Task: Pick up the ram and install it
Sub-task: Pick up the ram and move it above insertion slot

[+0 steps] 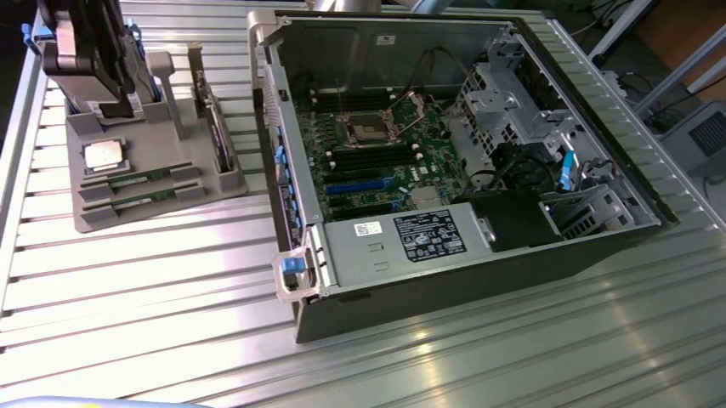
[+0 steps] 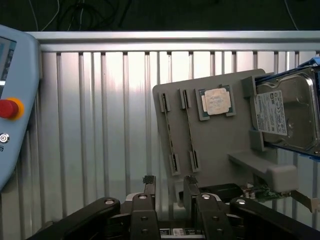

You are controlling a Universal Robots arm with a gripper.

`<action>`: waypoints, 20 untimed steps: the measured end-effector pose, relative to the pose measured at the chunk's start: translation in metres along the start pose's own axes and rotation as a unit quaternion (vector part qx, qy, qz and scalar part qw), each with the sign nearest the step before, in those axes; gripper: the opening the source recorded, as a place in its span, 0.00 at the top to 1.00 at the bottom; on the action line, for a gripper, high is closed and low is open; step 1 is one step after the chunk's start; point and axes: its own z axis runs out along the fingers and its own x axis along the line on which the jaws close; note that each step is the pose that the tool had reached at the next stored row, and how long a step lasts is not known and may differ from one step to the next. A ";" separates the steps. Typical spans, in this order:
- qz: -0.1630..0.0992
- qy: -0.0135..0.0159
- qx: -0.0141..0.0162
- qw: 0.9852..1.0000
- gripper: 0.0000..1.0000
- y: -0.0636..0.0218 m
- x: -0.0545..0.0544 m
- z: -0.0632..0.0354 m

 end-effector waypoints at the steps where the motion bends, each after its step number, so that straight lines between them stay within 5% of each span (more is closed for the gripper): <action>1: -0.001 0.000 0.000 1.000 0.64 0.0000 0.000 0.0005; 20: -0.017 0.000 0.000 1.000 0.64 -0.0002 0.000 0.0070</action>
